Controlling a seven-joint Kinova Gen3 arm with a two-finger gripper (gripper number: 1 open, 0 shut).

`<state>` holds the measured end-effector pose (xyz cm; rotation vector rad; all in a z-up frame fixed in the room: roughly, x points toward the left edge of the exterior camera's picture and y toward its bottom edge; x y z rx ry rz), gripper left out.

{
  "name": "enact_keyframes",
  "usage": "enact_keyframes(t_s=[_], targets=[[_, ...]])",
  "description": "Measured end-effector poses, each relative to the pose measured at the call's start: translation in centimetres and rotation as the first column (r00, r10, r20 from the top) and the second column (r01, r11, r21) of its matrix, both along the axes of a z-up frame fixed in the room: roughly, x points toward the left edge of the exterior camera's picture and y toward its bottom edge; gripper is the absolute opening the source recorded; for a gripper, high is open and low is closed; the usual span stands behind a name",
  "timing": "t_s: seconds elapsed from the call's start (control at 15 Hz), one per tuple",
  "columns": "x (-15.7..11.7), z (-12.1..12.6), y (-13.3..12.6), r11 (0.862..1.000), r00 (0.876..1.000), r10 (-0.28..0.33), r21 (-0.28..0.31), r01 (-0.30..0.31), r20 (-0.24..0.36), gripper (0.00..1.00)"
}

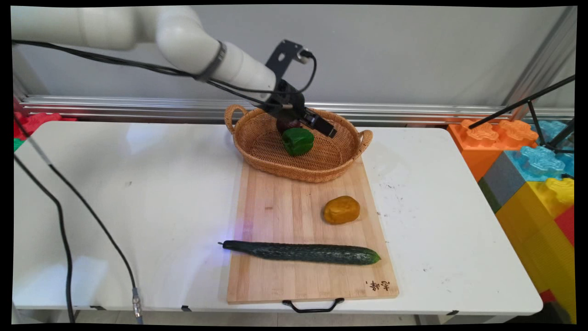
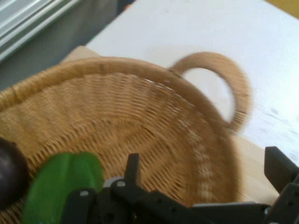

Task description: Pick up the cucumber from the cutting board

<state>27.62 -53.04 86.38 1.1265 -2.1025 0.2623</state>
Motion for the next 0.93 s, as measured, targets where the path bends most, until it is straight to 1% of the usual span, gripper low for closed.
enact_keyframes(t_s=[0.13,0.2,0.33,0.47,0.67,0.8,0.93], targets=[[0.4,2.3,2.9,0.998,0.999,-0.047,0.04,0.047,0.0,1.0],[0.7,3.4,4.6,0.995,0.997,-0.079,0.065,0.079,0.001,1.0],[1.4,5.0,7.4,0.984,0.99,-0.144,0.107,0.143,0.005,1.0],[1.8,5.8,9.2,0.974,0.982,-0.187,0.134,0.184,0.008,1.0],[2.0,6.1,11.2,0.958,0.971,-0.238,0.165,0.233,0.013,1.0],[1.9,5.6,12.3,0.947,0.963,-0.27,0.185,0.262,0.021,1.0],[1.4,4.5,13.3,0.933,0.952,-0.304,0.214,0.29,0.034,1.0]])
